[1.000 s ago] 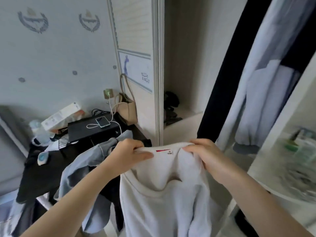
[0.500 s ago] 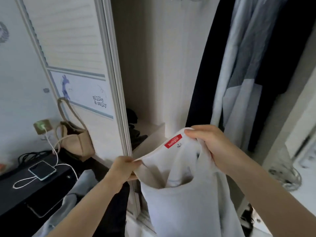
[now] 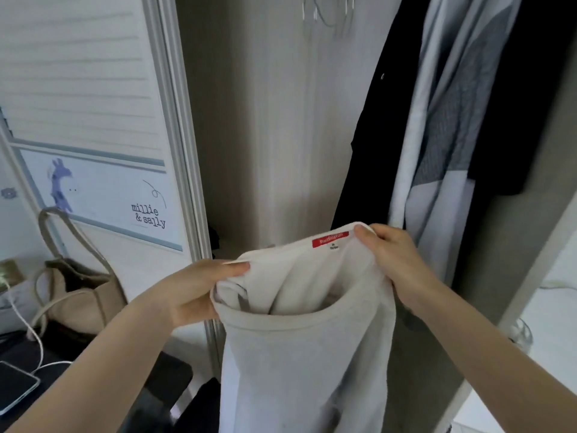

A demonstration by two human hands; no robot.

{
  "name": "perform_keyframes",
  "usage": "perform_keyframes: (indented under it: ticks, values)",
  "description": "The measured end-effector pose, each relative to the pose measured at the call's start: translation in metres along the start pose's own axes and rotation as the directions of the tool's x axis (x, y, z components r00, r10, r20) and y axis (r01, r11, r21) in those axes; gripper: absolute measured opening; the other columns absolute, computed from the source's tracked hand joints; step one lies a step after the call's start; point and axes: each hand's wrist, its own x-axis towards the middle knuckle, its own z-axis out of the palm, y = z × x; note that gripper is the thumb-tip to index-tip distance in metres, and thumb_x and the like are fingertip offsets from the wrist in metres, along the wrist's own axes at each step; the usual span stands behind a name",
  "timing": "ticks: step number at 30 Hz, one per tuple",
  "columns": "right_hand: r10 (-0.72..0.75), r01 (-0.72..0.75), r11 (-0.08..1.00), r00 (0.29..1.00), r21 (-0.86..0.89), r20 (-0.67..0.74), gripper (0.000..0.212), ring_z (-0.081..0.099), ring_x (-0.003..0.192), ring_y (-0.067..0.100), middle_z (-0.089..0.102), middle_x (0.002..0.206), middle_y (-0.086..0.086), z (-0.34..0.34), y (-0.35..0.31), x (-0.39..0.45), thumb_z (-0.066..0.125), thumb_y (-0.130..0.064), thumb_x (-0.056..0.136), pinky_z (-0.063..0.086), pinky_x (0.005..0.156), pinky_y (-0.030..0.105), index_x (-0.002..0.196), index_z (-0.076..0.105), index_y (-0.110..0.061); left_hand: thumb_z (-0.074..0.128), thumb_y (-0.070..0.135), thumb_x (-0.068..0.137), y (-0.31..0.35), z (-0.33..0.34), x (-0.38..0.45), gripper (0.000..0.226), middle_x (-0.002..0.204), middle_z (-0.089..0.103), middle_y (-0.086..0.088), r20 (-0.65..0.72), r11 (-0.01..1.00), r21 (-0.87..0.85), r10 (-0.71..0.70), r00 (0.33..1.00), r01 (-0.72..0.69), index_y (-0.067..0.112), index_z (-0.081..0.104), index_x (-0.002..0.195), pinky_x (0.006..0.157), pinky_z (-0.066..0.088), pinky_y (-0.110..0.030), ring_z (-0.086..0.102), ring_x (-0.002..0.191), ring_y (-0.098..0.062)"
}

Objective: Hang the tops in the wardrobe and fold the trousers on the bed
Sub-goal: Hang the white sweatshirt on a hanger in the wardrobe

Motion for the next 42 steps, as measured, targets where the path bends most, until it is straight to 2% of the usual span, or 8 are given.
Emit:
perform_keyframes:
  ticks: [4,10,14,17,23,33,36,42]
  values:
    - [-0.062,0.062,0.996,0.998,-0.062,-0.002,0.024,0.064,0.082,0.028,0.068,0.090,0.015,0.004,0.004,0.022,0.058,-0.029,0.094,0.052,0.078,0.040,0.087,0.069,-0.009,0.088,0.037,0.065,0.025,-0.017,0.000,0.064,0.123,0.064,-0.024,0.001,0.998,0.024,0.052,0.999,-0.052,0.005,0.069,0.118,0.091,0.055,-0.047,0.064,0.111,-0.038]
    - [-0.190,0.260,0.884,0.959,-0.388,0.211,0.029,0.048,0.061,0.012,0.053,0.061,-0.002,0.028,-0.010,0.055,0.058,-0.026,0.091,0.036,0.061,0.028,0.065,0.057,-0.014,0.063,0.034,0.090,0.063,-0.013,0.006,0.029,0.105,0.074,-0.013,-0.330,0.958,-0.101,0.221,0.918,-0.267,0.009,0.070,0.105,0.091,0.052,-0.046,0.072,0.093,-0.029]
    - [-0.188,0.332,0.807,0.928,-0.489,0.321,0.026,0.058,0.070,0.023,0.062,0.074,0.013,0.039,-0.029,0.068,0.055,-0.023,0.093,0.049,0.067,0.034,0.077,0.062,-0.003,0.068,0.031,0.088,0.096,-0.003,0.018,0.021,0.087,0.065,-0.006,-0.574,0.827,0.358,0.561,0.596,-0.434,0.013,0.067,0.079,0.085,0.051,-0.040,0.059,0.087,-0.026]
    - [-0.195,0.387,0.759,0.902,-0.524,0.384,0.032,0.048,0.060,0.017,0.049,0.061,0.005,0.040,-0.043,0.080,0.055,-0.021,0.092,0.043,0.061,0.031,0.065,0.051,-0.004,0.067,0.033,0.088,0.123,0.003,0.026,0.029,0.081,0.056,-0.007,-0.534,0.729,0.460,0.684,0.498,-0.507,0.004,0.067,0.082,0.069,0.043,-0.032,0.049,0.076,-0.022]
    - [-0.274,0.425,0.752,0.897,-0.504,0.347,0.024,0.069,0.074,0.017,0.074,0.079,0.002,0.029,-0.105,0.107,0.054,-0.020,0.093,0.056,0.081,0.034,0.081,0.072,-0.012,0.074,0.037,0.082,0.171,0.013,0.040,0.030,0.072,0.064,-0.002,-0.499,0.708,0.356,0.696,0.516,-0.610,0.014,0.066,0.064,0.077,0.047,-0.036,0.058,0.073,-0.022]
    - [-0.679,0.513,0.719,0.661,-0.468,-0.320,0.031,0.061,0.068,0.028,0.062,0.067,0.011,-0.038,-0.272,0.198,0.045,-0.022,0.086,0.051,0.064,0.033,0.068,0.059,-0.001,0.069,0.041,0.085,0.218,0.026,0.073,0.035,0.095,0.070,-0.006,-0.439,0.760,0.291,0.646,0.625,-0.581,0.006,0.065,0.082,0.090,0.050,-0.039,0.066,0.089,-0.025]
    - [-0.614,0.419,0.762,0.711,-0.494,-0.343,0.034,0.045,0.059,0.022,0.044,0.063,0.004,-0.046,-0.299,0.234,0.043,-0.022,0.092,0.042,0.055,0.030,0.060,0.039,-0.013,0.067,0.034,0.089,0.232,0.035,0.077,0.024,0.092,0.071,-0.009,-0.461,0.758,0.294,0.646,0.609,-0.581,0.011,0.069,0.082,0.085,0.052,-0.036,0.067,0.088,-0.027]
    - [-0.311,0.280,0.947,0.921,-0.155,-0.235,0.028,0.043,0.063,0.017,0.051,0.089,0.007,-0.047,-0.317,0.288,0.041,-0.036,0.096,0.043,0.057,0.024,0.099,0.051,-0.010,0.064,0.032,0.092,0.248,0.040,0.092,0.023,0.086,0.064,-0.004,-0.433,0.721,0.316,0.688,0.582,-0.617,0.015,0.061,0.076,0.077,0.045,-0.032,0.060,0.082,-0.022]
